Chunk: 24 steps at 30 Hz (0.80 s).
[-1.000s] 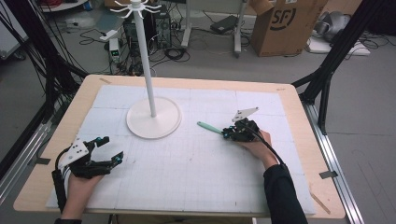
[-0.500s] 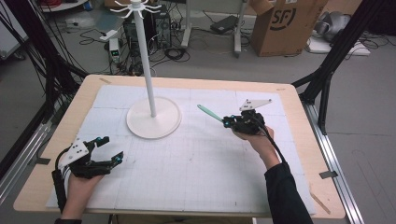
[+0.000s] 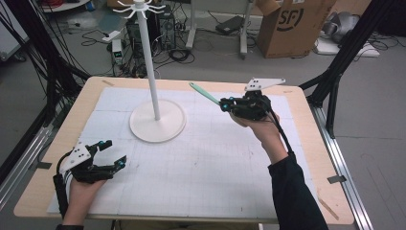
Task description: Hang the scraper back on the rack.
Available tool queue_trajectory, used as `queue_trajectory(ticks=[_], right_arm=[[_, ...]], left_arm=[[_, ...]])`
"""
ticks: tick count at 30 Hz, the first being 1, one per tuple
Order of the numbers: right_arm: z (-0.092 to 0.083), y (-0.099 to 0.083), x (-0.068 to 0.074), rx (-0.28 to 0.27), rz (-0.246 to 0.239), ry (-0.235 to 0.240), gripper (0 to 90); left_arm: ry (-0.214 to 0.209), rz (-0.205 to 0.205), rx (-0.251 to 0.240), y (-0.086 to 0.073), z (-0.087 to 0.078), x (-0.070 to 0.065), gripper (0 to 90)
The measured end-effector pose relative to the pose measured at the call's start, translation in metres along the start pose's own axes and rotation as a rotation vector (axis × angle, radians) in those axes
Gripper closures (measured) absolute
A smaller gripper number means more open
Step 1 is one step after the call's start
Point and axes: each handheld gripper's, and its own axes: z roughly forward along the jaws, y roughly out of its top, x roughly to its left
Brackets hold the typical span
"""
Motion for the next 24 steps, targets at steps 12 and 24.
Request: queue_trajectory(ticks=[12,24], right_arm=[[-0.013,0.078,0.014,-0.098,-0.016,0.030,81.8],[-0.013,0.127,0.016,-0.146,-0.031,0.042,81.8]], left_arm=[[-0.003,0.000,-0.001,0.000,0.000,0.000,16.5],[-0.003,0.005,-0.002,0.000,0.000,0.000,16.4]])
